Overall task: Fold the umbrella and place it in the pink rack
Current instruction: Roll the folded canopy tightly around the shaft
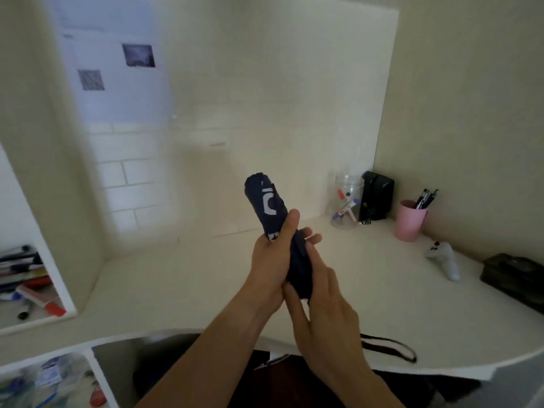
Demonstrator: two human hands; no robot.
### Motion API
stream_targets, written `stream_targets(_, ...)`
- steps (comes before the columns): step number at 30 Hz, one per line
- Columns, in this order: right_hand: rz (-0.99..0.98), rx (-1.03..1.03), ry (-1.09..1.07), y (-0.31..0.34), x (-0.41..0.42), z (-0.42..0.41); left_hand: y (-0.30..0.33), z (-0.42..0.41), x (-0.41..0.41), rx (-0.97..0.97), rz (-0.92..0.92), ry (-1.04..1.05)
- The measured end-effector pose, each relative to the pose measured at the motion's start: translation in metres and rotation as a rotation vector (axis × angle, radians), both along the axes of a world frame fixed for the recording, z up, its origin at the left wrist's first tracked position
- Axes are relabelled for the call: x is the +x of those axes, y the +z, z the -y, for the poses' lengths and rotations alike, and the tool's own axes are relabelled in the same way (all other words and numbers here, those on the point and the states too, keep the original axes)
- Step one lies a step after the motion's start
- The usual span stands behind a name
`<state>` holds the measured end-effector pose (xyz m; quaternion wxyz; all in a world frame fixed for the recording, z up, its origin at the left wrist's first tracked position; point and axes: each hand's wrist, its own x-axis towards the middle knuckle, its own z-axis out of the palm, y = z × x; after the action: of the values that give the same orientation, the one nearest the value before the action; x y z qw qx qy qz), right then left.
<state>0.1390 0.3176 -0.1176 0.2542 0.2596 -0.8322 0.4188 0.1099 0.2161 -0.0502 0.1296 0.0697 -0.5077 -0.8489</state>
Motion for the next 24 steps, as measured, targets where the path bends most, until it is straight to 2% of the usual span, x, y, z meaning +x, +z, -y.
stream_targets(2, 0.088, -0.118, 0.093, 0.005, 0.0, -0.003, 0.009, -0.001, 0.008, 0.02, -0.031, -0.055)
stream_targets(4, 0.237, -0.242, 0.296, 0.02, 0.002, -0.015, 0.016, 0.007, 0.016, 0.004, -0.103, -0.126)
stream_targets(6, 0.527, -0.406, 0.571, 0.036, 0.008, -0.031, 0.027, 0.018, 0.025, 0.076, -0.22, -0.219)
stream_targets(8, 0.851, -0.6, 0.807, 0.046, 0.014, -0.043, 0.041, 0.029, 0.033, 0.248, -0.333, -0.312)
stream_targets(10, 0.984, -0.681, 0.902, 0.049, 0.018, -0.046, 0.053, 0.032, 0.035, 0.305, -0.39, -0.312)
stream_targets(11, 0.954, -0.66, 0.864, 0.049, 0.019, -0.047, 0.058, 0.031, 0.033, 0.289, -0.374, -0.271)
stream_targets(12, 0.843, -0.59, 0.762, 0.049, 0.02, -0.047, 0.062, 0.03, 0.032, 0.266, -0.337, -0.201)
stream_targets(15, 0.364, -0.29, 0.349, 0.045, 0.024, -0.048, 0.069, 0.026, 0.027, 0.267, -0.251, 0.002)
stream_targets(17, 0.24, -0.203, 0.244, 0.039, 0.025, -0.049, 0.07, 0.027, 0.027, 0.281, -0.23, 0.032)
stream_targets(19, 0.322, -0.277, 0.284, 0.039, 0.026, -0.05, 0.067, 0.026, 0.032, 0.259, -0.243, -0.005)
stream_targets(22, 0.601, -0.508, 0.538, 0.049, 0.025, -0.051, 0.049, 0.016, 0.046, 0.225, -0.281, -0.161)
stream_targets(24, 0.745, -0.622, 0.639, 0.052, 0.025, -0.048, 0.034, 0.003, 0.051, 0.184, -0.24, -0.251)
